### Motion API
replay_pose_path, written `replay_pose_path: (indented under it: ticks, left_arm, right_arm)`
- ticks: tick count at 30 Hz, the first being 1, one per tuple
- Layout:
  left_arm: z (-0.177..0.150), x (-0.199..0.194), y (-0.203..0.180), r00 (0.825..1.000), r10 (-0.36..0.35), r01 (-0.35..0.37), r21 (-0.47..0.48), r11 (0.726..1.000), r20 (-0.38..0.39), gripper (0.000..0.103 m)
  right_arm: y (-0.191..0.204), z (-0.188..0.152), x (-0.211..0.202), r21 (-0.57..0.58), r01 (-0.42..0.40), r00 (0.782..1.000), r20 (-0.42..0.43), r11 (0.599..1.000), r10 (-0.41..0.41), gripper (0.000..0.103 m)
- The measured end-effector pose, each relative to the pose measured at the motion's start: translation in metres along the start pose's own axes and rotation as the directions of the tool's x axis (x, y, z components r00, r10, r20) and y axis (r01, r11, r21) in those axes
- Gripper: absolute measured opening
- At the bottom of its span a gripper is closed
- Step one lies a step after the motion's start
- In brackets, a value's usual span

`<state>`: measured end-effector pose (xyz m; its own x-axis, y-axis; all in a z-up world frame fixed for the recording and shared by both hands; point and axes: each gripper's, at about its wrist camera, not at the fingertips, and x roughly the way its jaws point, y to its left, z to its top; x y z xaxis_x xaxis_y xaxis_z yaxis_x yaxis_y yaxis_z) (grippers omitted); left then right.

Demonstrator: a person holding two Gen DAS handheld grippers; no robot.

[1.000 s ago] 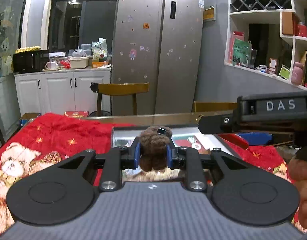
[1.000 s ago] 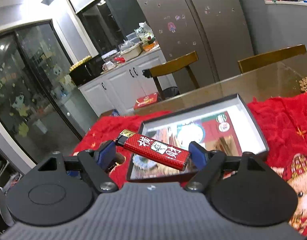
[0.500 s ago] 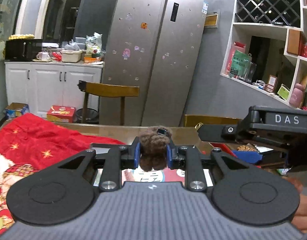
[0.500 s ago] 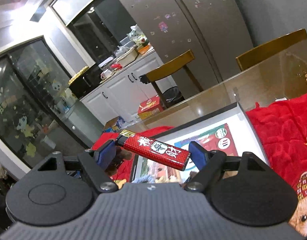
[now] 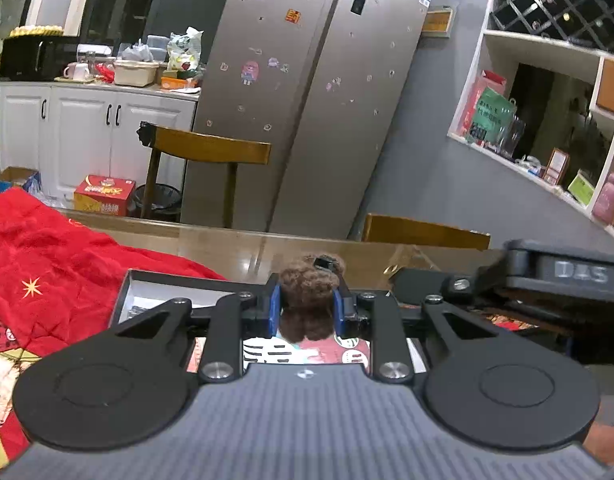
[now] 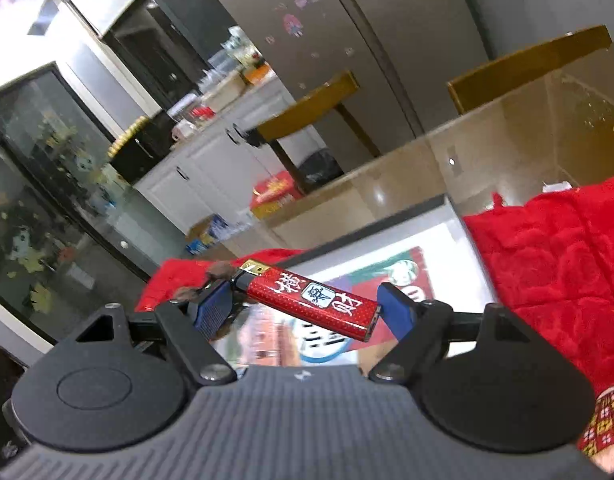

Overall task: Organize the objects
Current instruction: 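Carry the bear and the red lighter over the black box and lower them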

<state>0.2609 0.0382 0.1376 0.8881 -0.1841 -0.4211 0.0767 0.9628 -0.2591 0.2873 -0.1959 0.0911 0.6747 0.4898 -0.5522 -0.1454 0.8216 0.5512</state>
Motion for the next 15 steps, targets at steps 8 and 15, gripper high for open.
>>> replay_pose_path:
  ticks: [8, 15]
  left_arm:
    - [-0.032, 0.037, -0.002, 0.998, 0.004, 0.001, 0.087, 0.996, -0.056, 0.029]
    - [-0.046, 0.072, 0.011, 0.984, -0.016, 0.020, 0.021, 1.000, -0.180, 0.029]
  right_arm:
    - [-0.031, -0.003, 0.045, 0.018, 0.096, 0.992, -0.085, 0.995, -0.094, 0.080]
    - [-0.046, -0.009, 0.064, 0.023, 0.148, 0.982, -0.125, 0.989, -0.144, 0.080]
